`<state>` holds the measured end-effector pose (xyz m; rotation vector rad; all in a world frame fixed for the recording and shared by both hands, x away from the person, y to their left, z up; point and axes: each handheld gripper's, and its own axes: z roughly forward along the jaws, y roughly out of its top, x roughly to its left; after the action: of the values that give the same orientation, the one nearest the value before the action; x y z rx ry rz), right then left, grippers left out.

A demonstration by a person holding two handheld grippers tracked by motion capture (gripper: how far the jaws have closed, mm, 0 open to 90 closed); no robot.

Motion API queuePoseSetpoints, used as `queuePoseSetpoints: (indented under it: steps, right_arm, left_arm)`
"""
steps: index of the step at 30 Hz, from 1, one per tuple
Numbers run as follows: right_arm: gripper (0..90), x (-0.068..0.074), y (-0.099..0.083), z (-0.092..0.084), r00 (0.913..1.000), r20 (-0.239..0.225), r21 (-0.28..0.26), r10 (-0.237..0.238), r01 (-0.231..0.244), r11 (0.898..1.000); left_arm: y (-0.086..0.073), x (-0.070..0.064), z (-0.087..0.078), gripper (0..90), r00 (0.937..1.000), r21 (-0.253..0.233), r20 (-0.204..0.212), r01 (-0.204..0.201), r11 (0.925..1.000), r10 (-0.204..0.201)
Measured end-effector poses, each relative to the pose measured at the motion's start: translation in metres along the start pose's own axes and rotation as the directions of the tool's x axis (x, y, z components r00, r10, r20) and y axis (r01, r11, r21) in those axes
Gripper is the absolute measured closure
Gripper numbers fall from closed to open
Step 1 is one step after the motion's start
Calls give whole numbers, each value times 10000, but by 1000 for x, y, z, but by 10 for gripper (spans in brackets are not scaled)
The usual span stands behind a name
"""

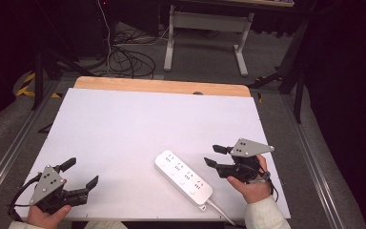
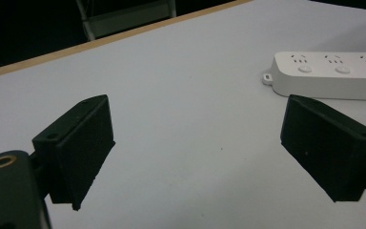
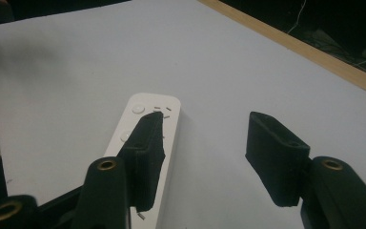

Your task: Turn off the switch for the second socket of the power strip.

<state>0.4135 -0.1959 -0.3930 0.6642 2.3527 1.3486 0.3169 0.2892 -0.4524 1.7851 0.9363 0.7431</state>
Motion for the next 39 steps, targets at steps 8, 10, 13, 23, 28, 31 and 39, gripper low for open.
queuePoseSetpoints:
  steps: [8,10,13,23,28,31,39]
  right_arm:
    - [483,10,16,16,9987,-371,48,-340,342,9994]
    - [484,12,18,18,9983,-432,24,-399,401,9992]
    - [485,14,21,22,9977,-511,50,-450,453,9990]
    - [499,18,33,36,9950,-833,-90,-557,551,9984]
    - [501,21,36,43,9935,-951,-7,-619,621,9981]
    - [502,24,38,47,9923,-1062,42,-645,653,9979]
    - [616,22,37,48,9826,-1828,334,-331,399,9986]
  left_arm:
    - [0,1,-1,117,10000,2,-19,-73,10000,73]
    - [0,1,-1,117,10000,14,1,-40,10000,40]
    - [0,0,-1,117,10000,23,-8,-41,10000,41]
    - [0,1,-1,120,10000,39,-30,-87,10000,88]
    - [0,1,-1,120,10000,42,-22,-89,10000,89]
    - [0,1,-1,120,10000,39,-34,-70,10000,70]
    - [0,1,-1,120,10000,36,-9,-56,10000,56]
